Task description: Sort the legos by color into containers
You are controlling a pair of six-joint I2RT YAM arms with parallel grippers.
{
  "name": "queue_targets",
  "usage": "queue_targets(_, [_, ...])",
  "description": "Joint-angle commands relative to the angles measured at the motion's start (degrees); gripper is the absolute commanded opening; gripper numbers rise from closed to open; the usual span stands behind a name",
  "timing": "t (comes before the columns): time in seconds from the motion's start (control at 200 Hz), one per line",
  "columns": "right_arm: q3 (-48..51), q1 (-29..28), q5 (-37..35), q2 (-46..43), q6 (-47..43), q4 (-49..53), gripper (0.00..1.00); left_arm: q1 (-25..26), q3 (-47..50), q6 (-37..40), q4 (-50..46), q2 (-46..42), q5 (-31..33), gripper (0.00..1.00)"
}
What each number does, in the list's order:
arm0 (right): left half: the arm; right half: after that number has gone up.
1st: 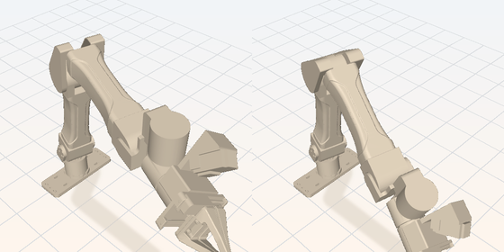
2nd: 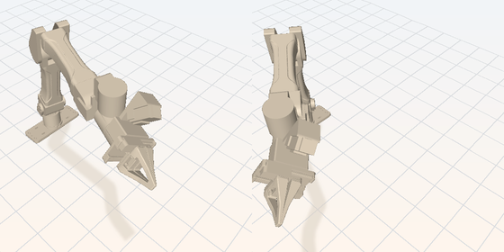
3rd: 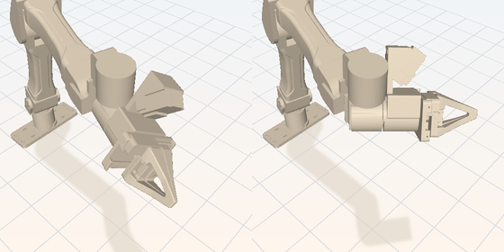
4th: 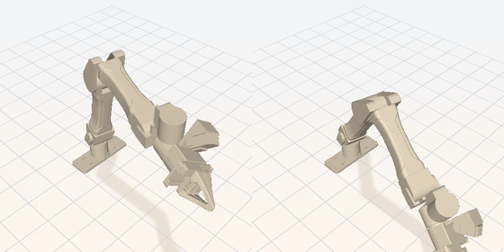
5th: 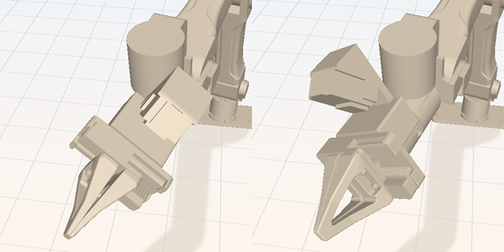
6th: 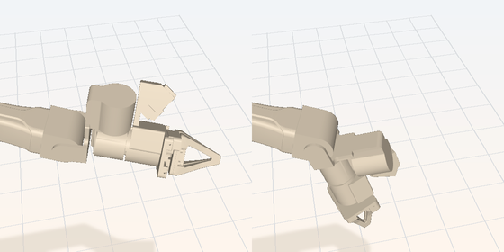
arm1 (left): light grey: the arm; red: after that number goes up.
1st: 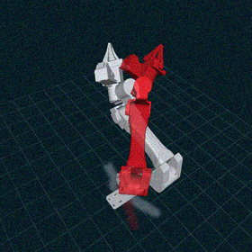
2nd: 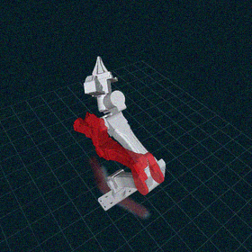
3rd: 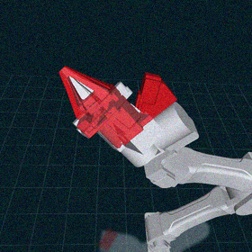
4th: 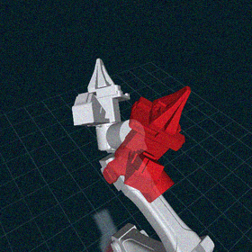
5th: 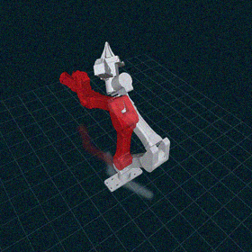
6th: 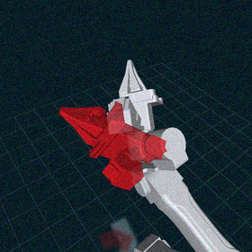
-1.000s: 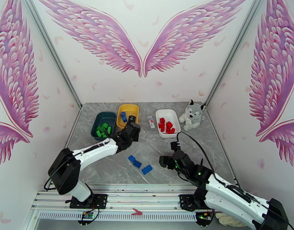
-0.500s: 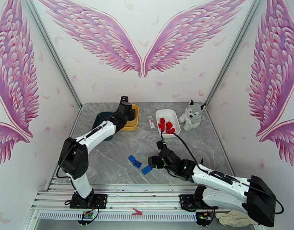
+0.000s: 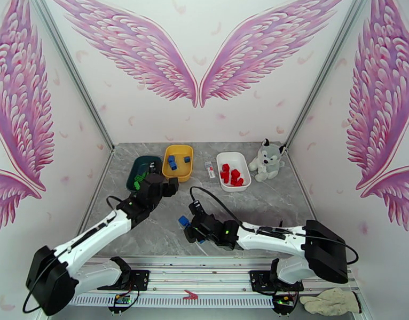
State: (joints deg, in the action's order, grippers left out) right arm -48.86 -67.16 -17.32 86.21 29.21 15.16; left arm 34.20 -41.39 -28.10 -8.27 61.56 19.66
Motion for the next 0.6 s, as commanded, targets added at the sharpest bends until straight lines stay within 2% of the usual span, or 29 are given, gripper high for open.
queue_targets(0.0, [-3.4, -2.0, -4.4, 3.9, -2.6, 3.2, 0.91, -0.2, 5.3, -6.0, -1.3, -5.7, -3.3, 0.84])
queue_targets(0.135, [-5.1, -2.8, -4.5, 7.0, -2.2, 3.3, 0.92, 0.6, 15.1, -11.7, 1.6, -12.2, -6.4, 0.85])
queue_targets(0.25, [-5.6, -3.3, -4.7, 8.9, -2.4, 3.0, 0.93, 1.3, 21.7, -15.0, 2.4, -17.7, -6.0, 0.85])
queue_targets(0.435, [-6.6, -3.2, -6.4, 11.8, -2.8, 3.0, 0.92, 2.0, 25.6, -17.3, -1.4, -24.2, -5.7, 0.86])
queue_targets(0.595, [-8.6, -3.1, -8.0, 14.8, -3.1, 3.5, 0.85, 2.5, 27.2, -18.1, -3.1, -27.0, -5.1, 0.86])
